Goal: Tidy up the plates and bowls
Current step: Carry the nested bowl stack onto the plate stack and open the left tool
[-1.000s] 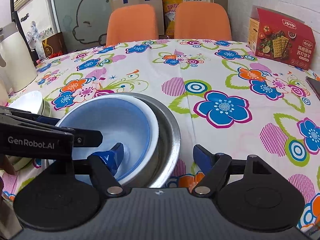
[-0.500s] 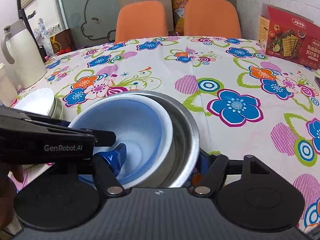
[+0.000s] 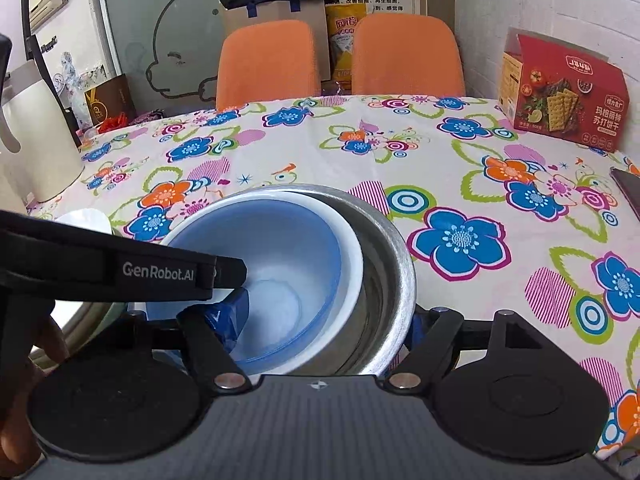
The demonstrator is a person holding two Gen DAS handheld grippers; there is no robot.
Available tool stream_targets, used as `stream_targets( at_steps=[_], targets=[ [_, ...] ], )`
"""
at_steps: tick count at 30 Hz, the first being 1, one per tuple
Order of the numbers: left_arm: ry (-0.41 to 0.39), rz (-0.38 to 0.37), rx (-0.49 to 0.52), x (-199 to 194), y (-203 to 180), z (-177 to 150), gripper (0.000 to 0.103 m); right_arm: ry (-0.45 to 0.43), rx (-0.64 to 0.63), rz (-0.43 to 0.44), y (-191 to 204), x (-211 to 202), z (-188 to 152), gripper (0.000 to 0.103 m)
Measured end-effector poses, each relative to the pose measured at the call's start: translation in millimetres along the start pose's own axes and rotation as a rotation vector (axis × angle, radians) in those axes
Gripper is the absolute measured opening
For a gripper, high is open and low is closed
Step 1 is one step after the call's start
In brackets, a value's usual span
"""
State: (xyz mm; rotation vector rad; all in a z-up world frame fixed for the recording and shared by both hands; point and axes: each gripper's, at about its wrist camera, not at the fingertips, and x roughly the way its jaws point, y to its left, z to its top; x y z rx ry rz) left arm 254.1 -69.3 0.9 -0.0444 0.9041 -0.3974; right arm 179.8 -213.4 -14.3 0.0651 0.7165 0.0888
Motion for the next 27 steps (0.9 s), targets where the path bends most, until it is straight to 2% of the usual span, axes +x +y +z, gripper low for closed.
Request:
stream_targets(
  at_steps=[5,9,12,19,27],
  targets=[
    [-0.053,0.007,-0.04,-28,19,11,0.023,-0.056,-0.064,0.043,27,-11,21,0.064],
    [-0.122,0.089,-0.072,-65,48,11,0.023,-0.091,-0.116,0.13,66,-13,33,0.065],
    [-0.146,0.166,-0.113,-90,80,4,0.024,-0.09,-0.159,0.21,101,-8,35,0.065],
    [-0.108,0.27,-0.222,-107,147,-29,0.024,-0.008,-0.206,0.318,160,14,19,0.065],
    [-0.078,0.275,-0.262,-96,180,-50,0.024,0.067,-0.21,0.322,181,35,6,0.066]
  ],
)
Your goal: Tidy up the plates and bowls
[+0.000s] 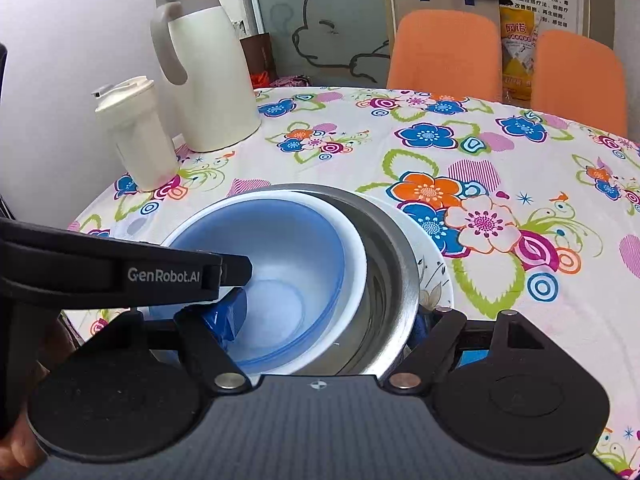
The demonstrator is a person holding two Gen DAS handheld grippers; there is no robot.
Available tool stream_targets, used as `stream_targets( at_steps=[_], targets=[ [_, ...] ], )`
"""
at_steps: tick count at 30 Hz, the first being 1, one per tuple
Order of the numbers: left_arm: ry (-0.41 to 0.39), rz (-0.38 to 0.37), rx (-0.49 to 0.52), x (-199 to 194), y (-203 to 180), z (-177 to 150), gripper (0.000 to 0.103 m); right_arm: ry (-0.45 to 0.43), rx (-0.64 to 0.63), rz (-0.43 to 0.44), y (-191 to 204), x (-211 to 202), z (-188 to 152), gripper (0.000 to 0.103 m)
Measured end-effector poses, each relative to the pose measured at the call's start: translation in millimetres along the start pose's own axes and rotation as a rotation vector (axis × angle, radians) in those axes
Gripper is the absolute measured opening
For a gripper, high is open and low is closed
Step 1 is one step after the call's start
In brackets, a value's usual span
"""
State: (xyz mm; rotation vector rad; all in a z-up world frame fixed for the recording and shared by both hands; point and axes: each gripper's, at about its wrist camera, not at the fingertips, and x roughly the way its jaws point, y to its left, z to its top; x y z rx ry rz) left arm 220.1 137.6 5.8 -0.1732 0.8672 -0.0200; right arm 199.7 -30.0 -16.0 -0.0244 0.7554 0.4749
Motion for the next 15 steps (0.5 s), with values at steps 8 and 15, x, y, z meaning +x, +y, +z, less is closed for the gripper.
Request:
stream_targets(
  at_steps=[8,15],
  targets=[
    [-0.036,-0.086,-0.004,4,-4,-2,0.076,-0.002,0.024,0.039,-4,5,-1,0.065],
    [-0.119,-0.063,-0.062,-14,9,7,0.077,-0.131,0.104,-0.001,-29,-26,6,0.065]
  ],
)
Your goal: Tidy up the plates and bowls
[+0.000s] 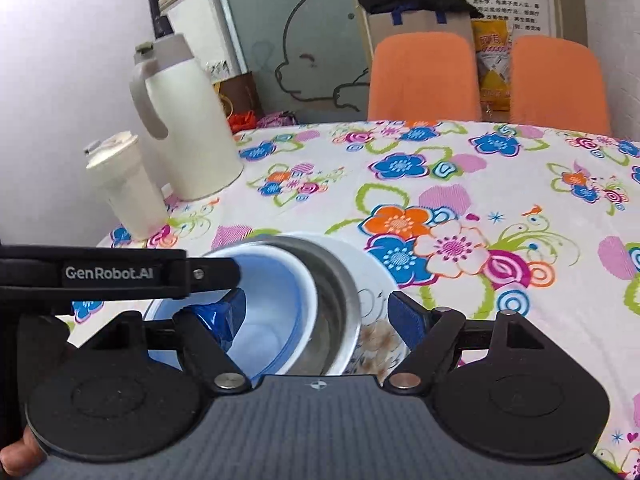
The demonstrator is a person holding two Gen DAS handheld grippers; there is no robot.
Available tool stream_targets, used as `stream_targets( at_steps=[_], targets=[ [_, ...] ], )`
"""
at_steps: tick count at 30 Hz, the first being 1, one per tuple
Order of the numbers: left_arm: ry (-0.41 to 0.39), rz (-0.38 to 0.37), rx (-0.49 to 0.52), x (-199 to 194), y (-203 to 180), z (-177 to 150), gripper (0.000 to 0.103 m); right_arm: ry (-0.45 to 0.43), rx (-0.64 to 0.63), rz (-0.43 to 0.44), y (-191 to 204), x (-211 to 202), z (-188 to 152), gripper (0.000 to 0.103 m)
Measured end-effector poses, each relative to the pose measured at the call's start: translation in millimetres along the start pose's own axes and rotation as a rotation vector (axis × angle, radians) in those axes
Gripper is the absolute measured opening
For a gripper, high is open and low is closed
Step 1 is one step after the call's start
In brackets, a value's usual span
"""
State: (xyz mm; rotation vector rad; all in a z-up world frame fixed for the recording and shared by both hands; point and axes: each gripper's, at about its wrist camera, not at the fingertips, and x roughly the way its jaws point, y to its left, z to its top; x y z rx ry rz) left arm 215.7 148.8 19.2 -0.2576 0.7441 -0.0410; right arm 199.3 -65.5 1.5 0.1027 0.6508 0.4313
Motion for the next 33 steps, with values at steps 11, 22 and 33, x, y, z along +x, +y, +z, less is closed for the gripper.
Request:
stream_targets(
  at_steps=[11,22,33],
  targets=[
    [-0.053,-0.026,0.014,-44,-19,-22,0.078,-0.097,0.135,-0.108,-41,-56,-25,0.065],
    [-0.087,-0.035,0.144,-86,-74,-123,0.097,-0.152,0.16,-0.229,-44,-122,-91,0.067],
    [-0.139,0.036,0.219,-117,-90,-183,0.097,-0.235,0.149,-0.337,-28,-173,-128,0.068]
  ],
)
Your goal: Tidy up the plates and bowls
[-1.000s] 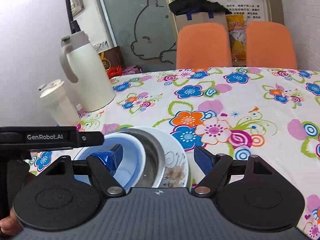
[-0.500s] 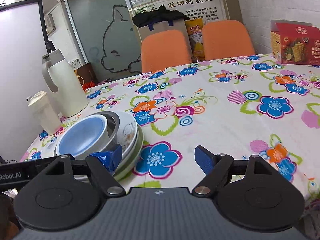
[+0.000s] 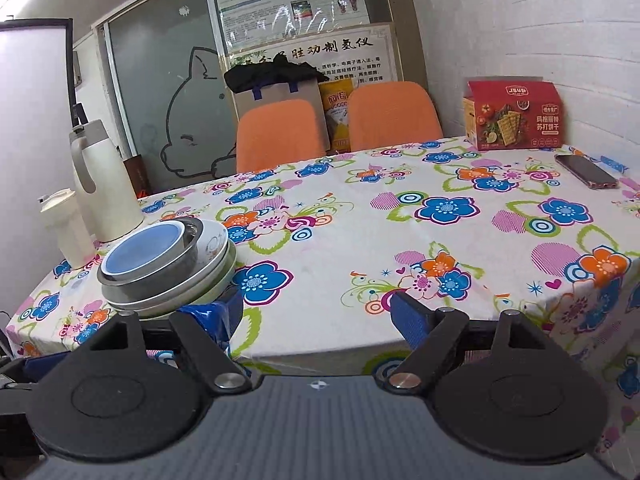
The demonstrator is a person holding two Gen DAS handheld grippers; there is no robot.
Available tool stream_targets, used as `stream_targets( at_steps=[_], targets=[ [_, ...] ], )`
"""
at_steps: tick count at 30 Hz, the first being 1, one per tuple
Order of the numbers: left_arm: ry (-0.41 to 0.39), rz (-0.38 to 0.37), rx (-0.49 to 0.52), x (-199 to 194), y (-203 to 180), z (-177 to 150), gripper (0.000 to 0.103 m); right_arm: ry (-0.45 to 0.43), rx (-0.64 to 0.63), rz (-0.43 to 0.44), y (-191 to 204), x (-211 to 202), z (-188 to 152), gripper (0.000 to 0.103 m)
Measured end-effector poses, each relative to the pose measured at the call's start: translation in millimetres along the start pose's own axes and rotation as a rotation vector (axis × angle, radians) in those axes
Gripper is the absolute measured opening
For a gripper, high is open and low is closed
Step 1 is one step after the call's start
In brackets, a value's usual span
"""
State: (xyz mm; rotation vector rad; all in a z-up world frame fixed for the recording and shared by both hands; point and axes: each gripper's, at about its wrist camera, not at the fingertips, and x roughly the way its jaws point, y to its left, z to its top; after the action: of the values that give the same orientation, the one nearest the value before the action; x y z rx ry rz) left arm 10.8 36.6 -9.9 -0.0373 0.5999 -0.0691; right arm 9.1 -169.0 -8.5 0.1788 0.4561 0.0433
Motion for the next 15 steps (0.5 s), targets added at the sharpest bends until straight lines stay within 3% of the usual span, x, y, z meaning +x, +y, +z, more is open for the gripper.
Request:
stream_targets(
  at_steps=[7,15],
  targets=[
    [-0.084,0.009,0.046,-34,-3,-10,0.097,-0.008,-0.062,0.003,18,-14,-6,0.068],
    [-0.086,0.03,0.032,-37,3,-10,0.097,0.008,-0.084,0.03,27,-14,-9,0.068]
  ],
)
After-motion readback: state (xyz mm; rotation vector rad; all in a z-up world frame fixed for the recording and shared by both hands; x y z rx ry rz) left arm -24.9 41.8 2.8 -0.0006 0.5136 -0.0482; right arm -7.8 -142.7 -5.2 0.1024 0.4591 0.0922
